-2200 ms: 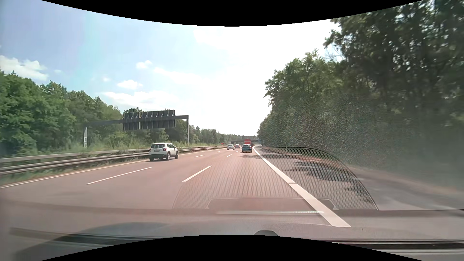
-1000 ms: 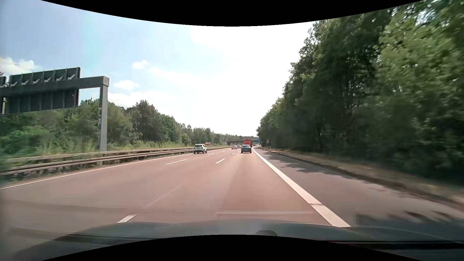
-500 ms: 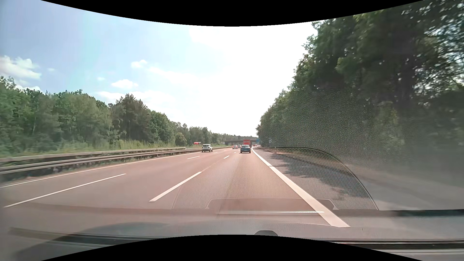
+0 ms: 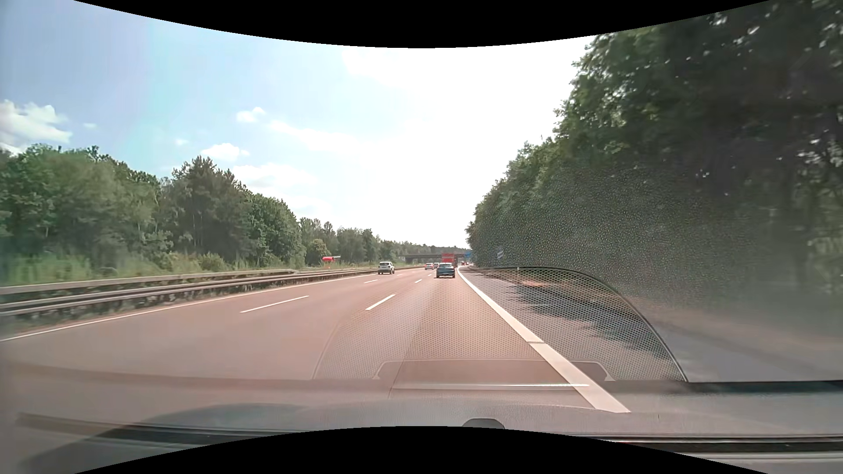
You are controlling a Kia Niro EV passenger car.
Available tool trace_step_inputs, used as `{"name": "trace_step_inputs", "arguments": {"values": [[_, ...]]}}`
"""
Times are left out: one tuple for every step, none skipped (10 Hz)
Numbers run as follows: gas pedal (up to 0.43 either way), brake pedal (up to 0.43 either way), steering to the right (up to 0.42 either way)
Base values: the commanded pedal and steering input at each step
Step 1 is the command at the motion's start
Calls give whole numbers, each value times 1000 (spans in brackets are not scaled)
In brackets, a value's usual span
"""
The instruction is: Follow the waypoints while adhering to traffic rules and regulations
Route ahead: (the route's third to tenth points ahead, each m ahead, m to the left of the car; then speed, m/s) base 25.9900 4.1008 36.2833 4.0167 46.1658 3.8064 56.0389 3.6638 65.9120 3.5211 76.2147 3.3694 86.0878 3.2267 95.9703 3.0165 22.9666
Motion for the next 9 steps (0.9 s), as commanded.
{"name": "trace_step_inputs", "arguments": {"values": [[118, 0, -2], [118, 0, -3], [118, 0, -3], [118, 0, -3], [118, 0, -3], [118, 0, -4], [118, 0, -4], [118, 0, -4], [118, 0, -4]]}}
